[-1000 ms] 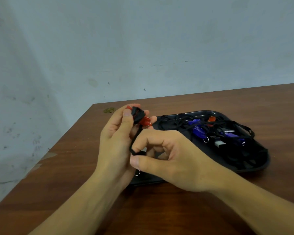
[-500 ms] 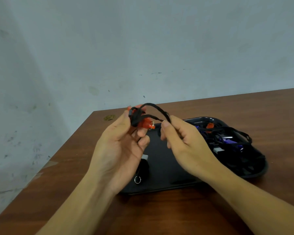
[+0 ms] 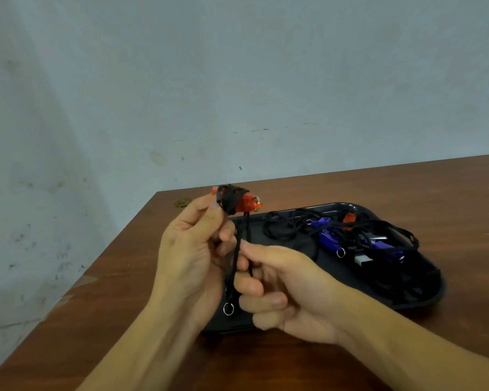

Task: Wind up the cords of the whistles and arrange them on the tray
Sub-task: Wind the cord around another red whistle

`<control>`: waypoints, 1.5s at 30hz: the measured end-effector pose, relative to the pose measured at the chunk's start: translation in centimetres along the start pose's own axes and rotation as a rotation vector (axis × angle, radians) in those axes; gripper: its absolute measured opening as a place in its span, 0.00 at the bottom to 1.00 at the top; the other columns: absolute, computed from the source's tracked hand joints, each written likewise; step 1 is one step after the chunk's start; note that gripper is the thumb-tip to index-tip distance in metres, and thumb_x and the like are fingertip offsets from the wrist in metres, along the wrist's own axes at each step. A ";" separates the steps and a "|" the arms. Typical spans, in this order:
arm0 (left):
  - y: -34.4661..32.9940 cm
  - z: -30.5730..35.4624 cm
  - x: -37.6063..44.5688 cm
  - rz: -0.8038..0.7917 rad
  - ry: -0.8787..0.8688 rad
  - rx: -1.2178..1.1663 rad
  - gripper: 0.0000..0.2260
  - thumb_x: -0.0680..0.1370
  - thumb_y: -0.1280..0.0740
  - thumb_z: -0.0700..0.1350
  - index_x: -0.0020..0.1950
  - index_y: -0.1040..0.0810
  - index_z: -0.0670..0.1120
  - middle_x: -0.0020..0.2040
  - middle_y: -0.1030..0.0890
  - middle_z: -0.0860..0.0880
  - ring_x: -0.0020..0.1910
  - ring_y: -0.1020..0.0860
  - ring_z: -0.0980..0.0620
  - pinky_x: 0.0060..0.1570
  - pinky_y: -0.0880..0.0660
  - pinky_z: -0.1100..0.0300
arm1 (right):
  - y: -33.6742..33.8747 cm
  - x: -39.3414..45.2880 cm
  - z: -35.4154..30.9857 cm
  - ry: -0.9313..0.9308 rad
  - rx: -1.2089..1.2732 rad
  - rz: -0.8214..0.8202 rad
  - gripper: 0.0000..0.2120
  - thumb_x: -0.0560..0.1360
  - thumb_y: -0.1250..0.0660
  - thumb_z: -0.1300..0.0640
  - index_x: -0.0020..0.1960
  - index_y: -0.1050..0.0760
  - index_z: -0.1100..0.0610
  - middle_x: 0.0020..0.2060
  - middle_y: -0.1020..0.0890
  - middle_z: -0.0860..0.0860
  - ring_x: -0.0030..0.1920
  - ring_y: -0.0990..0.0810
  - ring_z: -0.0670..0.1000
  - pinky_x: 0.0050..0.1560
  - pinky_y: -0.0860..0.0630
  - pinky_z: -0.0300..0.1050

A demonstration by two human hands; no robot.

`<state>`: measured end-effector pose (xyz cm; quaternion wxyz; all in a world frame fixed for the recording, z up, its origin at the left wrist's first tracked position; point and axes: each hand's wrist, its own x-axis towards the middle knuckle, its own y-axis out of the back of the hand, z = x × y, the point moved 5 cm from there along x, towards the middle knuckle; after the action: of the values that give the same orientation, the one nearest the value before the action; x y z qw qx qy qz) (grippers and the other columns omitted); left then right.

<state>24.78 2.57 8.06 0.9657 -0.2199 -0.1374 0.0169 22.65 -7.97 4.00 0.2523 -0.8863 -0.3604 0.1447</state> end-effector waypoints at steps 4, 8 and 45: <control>-0.2 -0.2 -0.4 0.033 -0.072 0.088 0.10 0.75 0.33 0.46 0.51 0.20 0.42 0.29 0.29 0.48 0.28 0.33 0.54 0.26 0.34 0.64 | -0.4 0.1 0.7 -0.111 0.052 -0.003 0.10 0.82 0.42 0.52 0.45 0.33 0.55 0.27 0.26 0.47 0.21 0.37 0.41 0.22 0.49 0.32; -0.6 2.1 -1.1 0.003 -0.598 0.668 0.02 0.79 0.31 0.40 0.48 0.19 0.46 0.39 0.18 0.52 0.35 0.22 0.56 0.36 0.26 0.66 | -0.7 0.0 -0.1 -0.064 -0.270 0.127 0.10 0.85 0.46 0.54 0.51 0.31 0.58 0.28 0.23 0.51 0.23 0.37 0.44 0.23 0.46 0.36; -1.7 0.9 -1.6 -0.327 -0.640 0.770 0.15 0.75 0.31 0.49 0.60 0.27 0.52 0.54 0.19 0.60 0.53 0.18 0.57 0.48 0.22 0.67 | 2.5 -3.6 -6.4 0.639 -0.556 0.536 0.12 0.78 0.34 0.64 0.50 0.13 0.53 0.36 0.15 0.52 0.33 0.23 0.48 0.28 0.27 0.40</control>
<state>22.95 1.30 9.20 0.8762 0.1915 -0.4418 -0.0183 24.33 -14.22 8.21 0.0582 -0.9814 -0.0498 -0.1758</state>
